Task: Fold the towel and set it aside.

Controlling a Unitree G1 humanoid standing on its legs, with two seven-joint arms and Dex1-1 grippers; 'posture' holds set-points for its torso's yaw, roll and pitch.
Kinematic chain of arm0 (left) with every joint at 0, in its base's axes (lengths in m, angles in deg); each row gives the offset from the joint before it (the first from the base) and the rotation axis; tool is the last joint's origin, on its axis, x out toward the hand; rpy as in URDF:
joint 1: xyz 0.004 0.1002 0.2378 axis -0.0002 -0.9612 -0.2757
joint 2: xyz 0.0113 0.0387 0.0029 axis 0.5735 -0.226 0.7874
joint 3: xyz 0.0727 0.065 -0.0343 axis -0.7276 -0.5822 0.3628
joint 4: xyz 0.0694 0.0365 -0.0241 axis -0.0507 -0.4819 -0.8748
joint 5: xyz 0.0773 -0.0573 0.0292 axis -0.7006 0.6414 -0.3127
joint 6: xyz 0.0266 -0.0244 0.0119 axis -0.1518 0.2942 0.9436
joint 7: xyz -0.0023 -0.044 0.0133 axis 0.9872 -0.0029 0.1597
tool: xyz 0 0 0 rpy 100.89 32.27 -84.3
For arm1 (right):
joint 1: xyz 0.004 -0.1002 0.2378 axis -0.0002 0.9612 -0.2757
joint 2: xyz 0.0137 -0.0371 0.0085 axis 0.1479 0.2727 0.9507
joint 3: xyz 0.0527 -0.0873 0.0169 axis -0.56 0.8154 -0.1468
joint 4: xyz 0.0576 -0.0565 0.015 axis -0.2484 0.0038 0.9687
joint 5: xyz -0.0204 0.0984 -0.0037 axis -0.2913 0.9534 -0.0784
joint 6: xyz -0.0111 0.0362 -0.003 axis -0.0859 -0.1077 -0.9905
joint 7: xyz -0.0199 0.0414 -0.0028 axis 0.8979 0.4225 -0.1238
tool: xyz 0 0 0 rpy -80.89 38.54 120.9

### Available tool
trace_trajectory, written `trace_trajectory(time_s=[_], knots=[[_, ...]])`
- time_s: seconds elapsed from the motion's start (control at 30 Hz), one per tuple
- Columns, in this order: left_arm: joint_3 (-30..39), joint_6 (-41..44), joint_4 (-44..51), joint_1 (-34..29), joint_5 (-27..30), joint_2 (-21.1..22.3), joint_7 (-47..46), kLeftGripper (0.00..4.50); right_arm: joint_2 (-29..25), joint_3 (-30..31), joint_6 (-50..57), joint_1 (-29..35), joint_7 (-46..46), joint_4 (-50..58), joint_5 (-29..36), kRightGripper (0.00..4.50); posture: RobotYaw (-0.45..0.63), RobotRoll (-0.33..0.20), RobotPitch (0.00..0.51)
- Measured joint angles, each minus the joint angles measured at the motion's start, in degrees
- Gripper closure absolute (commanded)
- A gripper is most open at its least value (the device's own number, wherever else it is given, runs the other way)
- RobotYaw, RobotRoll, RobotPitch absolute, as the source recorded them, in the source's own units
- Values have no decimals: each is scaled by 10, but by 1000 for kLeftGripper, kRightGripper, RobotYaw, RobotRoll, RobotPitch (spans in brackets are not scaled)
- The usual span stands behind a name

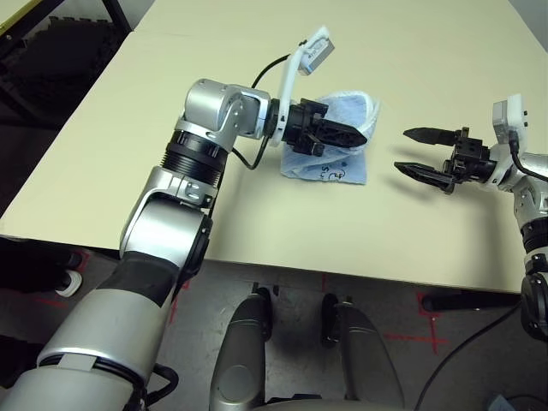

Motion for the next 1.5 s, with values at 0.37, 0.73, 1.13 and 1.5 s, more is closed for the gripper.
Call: trace_trajectory(time_s=[0.37,0.73,1.13,1.5], knots=[[8,-55,-73,-11,-48,-20,-41,4478,0,0,-1,0,-1,1,0,0,100,0,206],[7,12,46,-14,-26,-8,4,1533,0,1,-6,-7,-1,-6,-7,0,110,0,200],[63,-299,128,-149,-40,157,79,4,12,3,-5,-27,-8,-7,-7,177,118,0,206],[97,-623,-81,-155,-70,153,153,0,41,21,6,-50,-16,-11,-11,4075,103,0,206]])
